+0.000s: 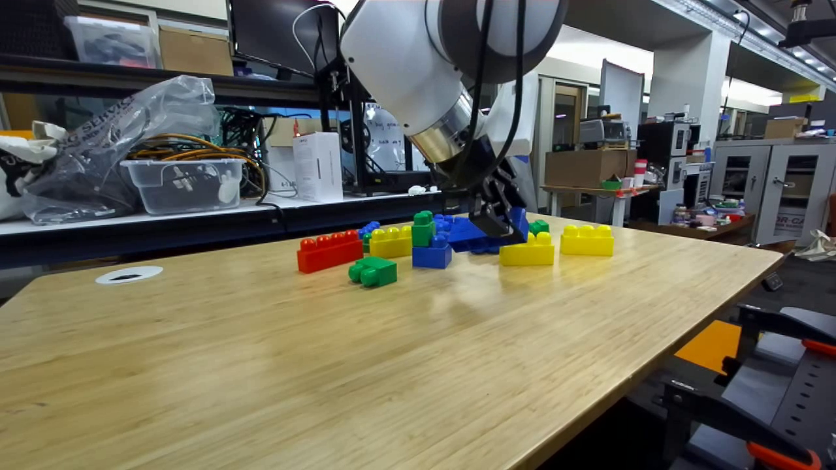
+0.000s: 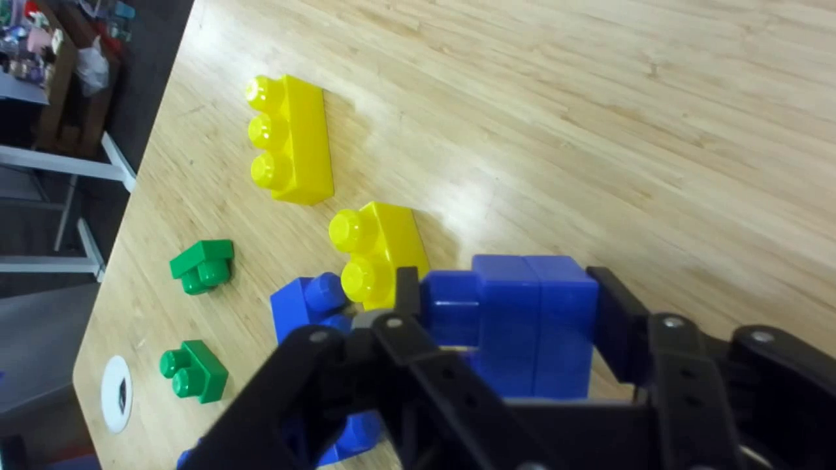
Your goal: Remove the blue building block from the center left of the table and put it on the blue and green one
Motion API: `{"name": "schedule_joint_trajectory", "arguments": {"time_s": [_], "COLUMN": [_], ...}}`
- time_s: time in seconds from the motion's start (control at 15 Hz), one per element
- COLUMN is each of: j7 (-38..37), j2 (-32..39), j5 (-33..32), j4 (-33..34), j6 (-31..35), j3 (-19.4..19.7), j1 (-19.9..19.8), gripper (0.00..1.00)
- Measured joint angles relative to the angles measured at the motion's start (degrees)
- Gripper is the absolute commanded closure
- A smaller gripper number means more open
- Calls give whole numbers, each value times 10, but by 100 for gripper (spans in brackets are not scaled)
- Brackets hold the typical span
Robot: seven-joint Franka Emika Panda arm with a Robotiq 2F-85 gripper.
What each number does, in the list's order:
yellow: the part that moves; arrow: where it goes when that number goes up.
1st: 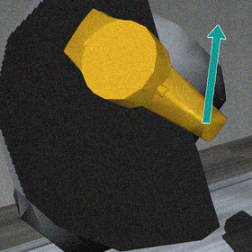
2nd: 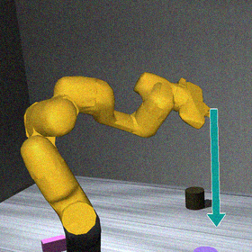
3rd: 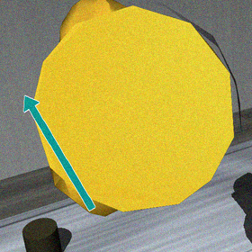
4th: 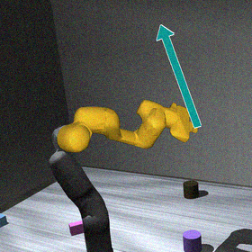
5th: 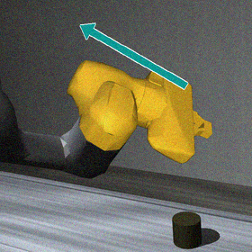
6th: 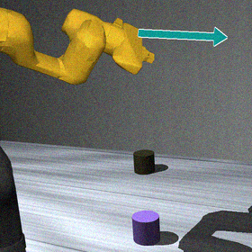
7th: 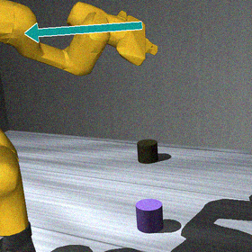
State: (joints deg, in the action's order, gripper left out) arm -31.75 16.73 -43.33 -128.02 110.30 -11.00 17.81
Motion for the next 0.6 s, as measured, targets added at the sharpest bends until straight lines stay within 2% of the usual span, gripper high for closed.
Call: {"name": "schedule_joint_trajectory", "arguments": {"time_s": [0.6], "j7": [-49], "j2": [88], "j5": [-7], "j4": [73], "j6": [-76], "j3": [16], "j1": [8], "gripper": [62]}}
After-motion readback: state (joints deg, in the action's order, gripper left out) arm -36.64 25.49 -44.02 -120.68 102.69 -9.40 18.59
